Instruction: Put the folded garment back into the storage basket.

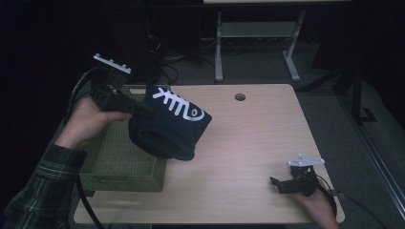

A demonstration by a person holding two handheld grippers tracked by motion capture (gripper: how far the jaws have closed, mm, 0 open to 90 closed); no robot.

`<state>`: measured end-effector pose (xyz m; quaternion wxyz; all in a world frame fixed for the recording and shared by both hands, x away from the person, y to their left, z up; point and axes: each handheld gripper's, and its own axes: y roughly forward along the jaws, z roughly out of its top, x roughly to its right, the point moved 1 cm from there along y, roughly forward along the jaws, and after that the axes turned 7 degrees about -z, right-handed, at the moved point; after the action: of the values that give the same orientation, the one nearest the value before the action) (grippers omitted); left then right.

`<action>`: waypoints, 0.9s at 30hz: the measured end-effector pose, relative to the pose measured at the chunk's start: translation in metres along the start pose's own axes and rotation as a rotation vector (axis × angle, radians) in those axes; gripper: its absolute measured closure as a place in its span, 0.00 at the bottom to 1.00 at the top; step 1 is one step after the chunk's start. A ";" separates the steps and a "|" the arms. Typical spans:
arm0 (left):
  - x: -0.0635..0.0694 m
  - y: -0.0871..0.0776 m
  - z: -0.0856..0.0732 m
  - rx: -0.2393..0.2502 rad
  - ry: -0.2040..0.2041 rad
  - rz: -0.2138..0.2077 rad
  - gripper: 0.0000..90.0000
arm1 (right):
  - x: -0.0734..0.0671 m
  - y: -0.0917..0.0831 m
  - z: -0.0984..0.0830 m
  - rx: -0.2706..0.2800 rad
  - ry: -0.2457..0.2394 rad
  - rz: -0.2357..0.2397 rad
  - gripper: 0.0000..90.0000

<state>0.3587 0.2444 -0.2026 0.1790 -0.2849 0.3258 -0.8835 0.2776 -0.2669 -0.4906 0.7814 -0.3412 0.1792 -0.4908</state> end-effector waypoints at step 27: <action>-0.056 -0.074 -0.075 0.127 -0.190 0.117 0.82 | 0.001 0.000 0.000 -0.005 0.016 -0.016 0.02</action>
<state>0.3454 0.3617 -0.2211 0.2780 -0.3360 0.2667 -0.8595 0.2782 -0.2679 -0.4904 0.7752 -0.3406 0.1837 -0.4993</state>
